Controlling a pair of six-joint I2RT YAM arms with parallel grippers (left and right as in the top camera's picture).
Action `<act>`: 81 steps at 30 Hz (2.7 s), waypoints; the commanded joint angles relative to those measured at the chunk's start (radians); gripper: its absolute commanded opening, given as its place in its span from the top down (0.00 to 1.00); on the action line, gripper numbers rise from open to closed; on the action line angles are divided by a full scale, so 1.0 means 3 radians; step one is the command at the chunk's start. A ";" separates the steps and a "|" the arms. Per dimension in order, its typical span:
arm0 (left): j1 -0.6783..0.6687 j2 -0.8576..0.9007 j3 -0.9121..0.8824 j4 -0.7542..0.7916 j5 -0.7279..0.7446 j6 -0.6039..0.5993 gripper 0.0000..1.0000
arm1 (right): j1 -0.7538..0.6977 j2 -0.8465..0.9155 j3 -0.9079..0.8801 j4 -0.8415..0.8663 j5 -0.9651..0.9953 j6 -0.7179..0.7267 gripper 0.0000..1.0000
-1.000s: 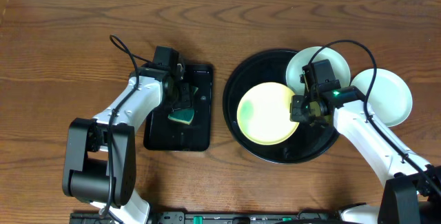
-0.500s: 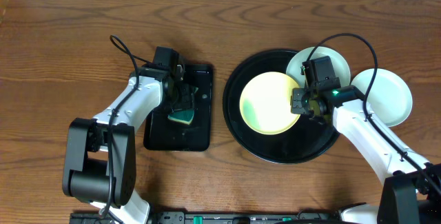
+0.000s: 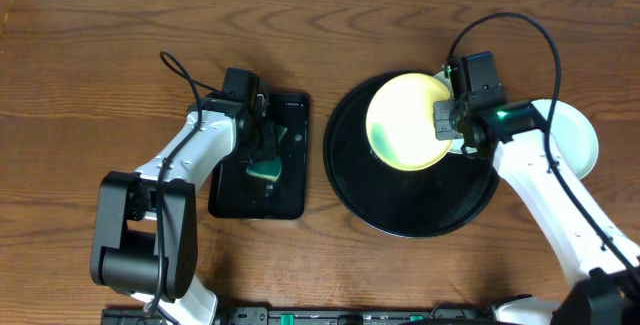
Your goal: Clean dirty plates on tray and stack at the side
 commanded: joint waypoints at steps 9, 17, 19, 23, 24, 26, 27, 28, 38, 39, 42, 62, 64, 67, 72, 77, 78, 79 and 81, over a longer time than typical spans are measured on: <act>0.0006 0.0031 -0.0005 0.0052 -0.0027 0.0027 0.93 | 0.0193 -0.0312 0.0114 0.0023 0.0914 -0.0543 0.99; 0.0006 0.0031 -0.0001 -0.0023 -0.0025 0.0025 0.32 | 0.0614 -0.0312 0.0114 0.0163 0.1526 -0.0755 0.99; 0.0006 0.0031 -0.0001 -0.0056 -0.0024 0.0025 0.32 | 0.0717 -0.0312 0.0114 0.0189 0.1635 -0.0832 0.99; 0.0006 0.0031 -0.0001 -0.0092 -0.0025 0.0025 0.32 | 0.0903 -0.0312 0.0114 0.0276 0.1923 -0.1022 0.99; 0.0006 0.0031 -0.0001 -0.0094 -0.0024 0.0025 0.32 | 0.0935 -0.0312 0.0114 0.0308 0.1984 -0.1063 0.99; 0.0006 0.0031 -0.0001 -0.0106 -0.0024 0.0025 0.40 | 0.0983 -0.0312 0.0114 0.0365 0.2070 -0.1125 0.99; 0.0006 0.0031 -0.0001 -0.0117 -0.0024 0.0025 0.46 | 0.0993 -0.0312 0.0114 0.0380 0.2084 -0.1133 0.99; 0.0006 0.0031 -0.0001 -0.0127 -0.0024 0.0025 0.59 | 0.0996 -0.0312 0.0114 0.0393 0.2083 -0.1133 0.99; 0.0006 0.0031 0.0000 -0.0107 -0.0051 0.0028 0.89 | 0.0994 -0.0310 0.0114 0.0399 0.2080 -0.1129 0.99; 0.0008 0.0031 0.0000 -0.0070 -0.0051 0.0028 0.69 | 0.0994 -0.0310 0.0114 0.0401 0.2080 -0.1128 0.99; 0.0008 0.0027 0.0022 0.0085 -0.0052 0.0029 0.34 | 0.0984 -0.0310 0.0114 0.0412 0.2080 -0.1118 0.99; 0.0006 0.0045 -0.0074 0.0604 -0.0051 0.0027 0.33 | 0.0983 -0.0310 0.0114 0.0512 0.2080 -0.1118 0.99; 0.0006 0.0056 -0.0074 0.0604 -0.0051 0.0027 0.36 | 0.0983 -0.0310 0.0114 0.0512 0.2080 -0.1118 0.99; 0.0006 0.0081 -0.0074 0.0604 -0.0051 0.0027 0.48 | 0.0983 -0.0310 0.0114 0.0511 0.2080 -0.1118 0.99; 0.0006 0.0189 -0.0074 0.0601 -0.0050 0.0027 0.60 | 0.0983 -0.0310 0.0114 0.0511 0.2082 -0.1118 0.99; 0.0006 0.0328 -0.0074 0.0573 -0.0051 0.0027 0.75 | 0.0983 -0.0310 0.0114 0.0510 0.2082 -0.1119 0.99; 0.0006 0.0338 -0.0074 0.0566 -0.0051 0.0027 0.78 | 0.0983 -0.0310 0.0114 0.0510 0.2082 -0.1119 0.99; 0.0006 0.0341 -0.0074 0.0565 -0.0051 0.0027 0.85 | 0.0983 -0.0310 0.0114 0.0509 0.2082 -0.1119 0.99; 0.0008 0.0336 -0.0071 0.0573 -0.0051 0.0027 0.92 | 0.0983 -0.0310 0.0114 0.0510 0.2082 -0.1119 0.99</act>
